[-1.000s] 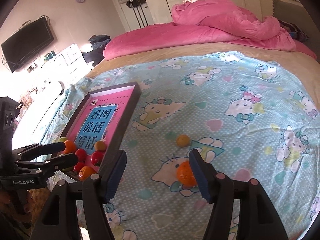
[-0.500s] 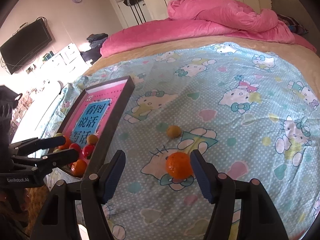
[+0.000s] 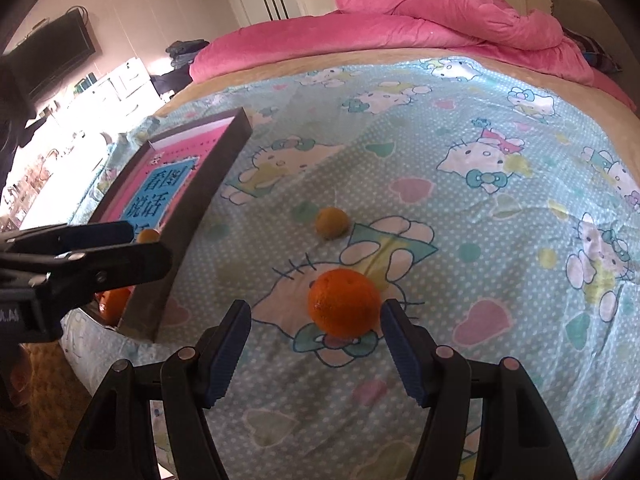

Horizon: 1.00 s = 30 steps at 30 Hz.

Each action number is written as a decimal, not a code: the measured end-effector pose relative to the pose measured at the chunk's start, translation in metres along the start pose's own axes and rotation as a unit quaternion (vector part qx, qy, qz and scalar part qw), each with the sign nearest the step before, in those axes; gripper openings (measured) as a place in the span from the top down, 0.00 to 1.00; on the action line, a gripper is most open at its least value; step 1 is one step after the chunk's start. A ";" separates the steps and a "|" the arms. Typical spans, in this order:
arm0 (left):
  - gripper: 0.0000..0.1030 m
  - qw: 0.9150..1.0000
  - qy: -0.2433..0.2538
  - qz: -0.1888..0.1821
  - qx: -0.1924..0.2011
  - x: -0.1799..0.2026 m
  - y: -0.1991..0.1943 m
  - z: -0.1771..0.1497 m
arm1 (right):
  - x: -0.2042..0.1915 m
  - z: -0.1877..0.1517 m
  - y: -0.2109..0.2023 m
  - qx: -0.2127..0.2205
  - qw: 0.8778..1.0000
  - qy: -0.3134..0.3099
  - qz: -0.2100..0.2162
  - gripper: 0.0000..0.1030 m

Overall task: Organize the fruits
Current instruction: 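Grasp the orange with the right tool while the left tool grasps the small yellow fruit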

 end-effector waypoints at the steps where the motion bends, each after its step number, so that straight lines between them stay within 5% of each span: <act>1: 0.26 1.000 0.000 -0.003 -0.002 0.002 0.004 0.001 | 0.001 -0.001 0.001 0.000 1.000 0.001 -0.001 0.35; 11: 0.26 0.999 0.007 -0.034 -0.022 0.027 0.049 0.019 | 0.015 -0.009 0.015 -0.015 0.999 0.029 -0.003 0.49; 18: 0.44 0.998 0.008 -0.049 -0.034 0.038 0.074 0.027 | 0.023 -0.011 0.019 -0.013 0.999 0.043 0.001 0.58; 30: 0.63 0.997 0.015 -0.068 -0.043 0.058 0.097 0.033 | 0.023 -0.010 0.018 -0.012 0.998 0.054 0.010 0.59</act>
Point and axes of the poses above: each gripper's, at about its wrist camera, not at the fingertips, and y roughly the way its jaws point, x to its right, z to its top, the point moved 9 cm from there along y, roughly the way its jaws point, and after that the axes turned 7 degrees about x, right-handed, at the moved point
